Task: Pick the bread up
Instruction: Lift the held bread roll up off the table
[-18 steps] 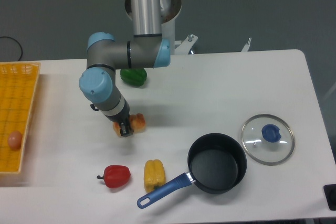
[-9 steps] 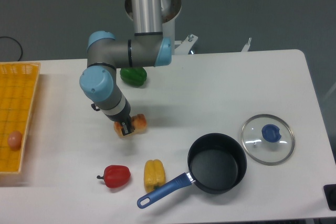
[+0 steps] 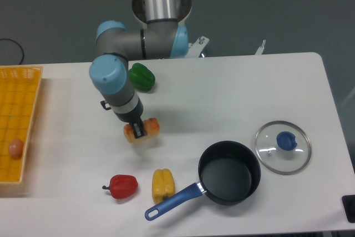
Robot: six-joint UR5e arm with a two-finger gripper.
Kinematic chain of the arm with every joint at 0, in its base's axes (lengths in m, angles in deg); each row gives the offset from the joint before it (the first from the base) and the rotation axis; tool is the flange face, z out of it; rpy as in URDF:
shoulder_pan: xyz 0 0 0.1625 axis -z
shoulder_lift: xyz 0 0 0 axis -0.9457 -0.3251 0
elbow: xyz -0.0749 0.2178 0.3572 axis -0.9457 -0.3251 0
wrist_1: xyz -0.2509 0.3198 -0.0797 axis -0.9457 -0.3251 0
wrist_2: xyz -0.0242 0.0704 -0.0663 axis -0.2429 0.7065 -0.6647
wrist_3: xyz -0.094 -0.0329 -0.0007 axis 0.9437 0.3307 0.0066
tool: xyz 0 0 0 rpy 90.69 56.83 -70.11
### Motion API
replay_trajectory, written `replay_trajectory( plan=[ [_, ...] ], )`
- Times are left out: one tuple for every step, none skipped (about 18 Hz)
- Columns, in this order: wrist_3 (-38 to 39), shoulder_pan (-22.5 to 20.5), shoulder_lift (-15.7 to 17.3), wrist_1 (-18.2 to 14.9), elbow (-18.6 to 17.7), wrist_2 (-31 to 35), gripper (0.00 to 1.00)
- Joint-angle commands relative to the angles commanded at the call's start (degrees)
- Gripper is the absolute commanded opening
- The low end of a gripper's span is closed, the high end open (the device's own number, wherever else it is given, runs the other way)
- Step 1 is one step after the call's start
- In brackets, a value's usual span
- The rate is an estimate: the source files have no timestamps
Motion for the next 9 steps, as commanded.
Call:
replay_trajectory(
  plan=[
    [-0.4,-0.6,0.8,-0.2,0.2,-0.1,0.44],
    [-0.6,-1.7,1.4,-0.5,0.5,-0.2,0.44],
    [-1.1,-2.6,1.9,-1.9,1.1,-0.6,0.44],
    [-2.1,-3.9,2.5,-4.0,2.0,-1.3,0.44],
    [-3.9,-5.5,2.9,-6.0,3.0,-1.9,0.44],
    [-5.4,-6.9,3.3,-7.5,3.9,-2.5,0.44],
    [-6.4,-8.3,3.7,-8.5,4.6,-2.7,0.44],
    [-7.1,-9.6,3.7,-9.3,5.4,-2.9,0.44],
    [-8.0,-10.7,3.7,-9.9,6.0,-3.0,0.44]
  ],
)
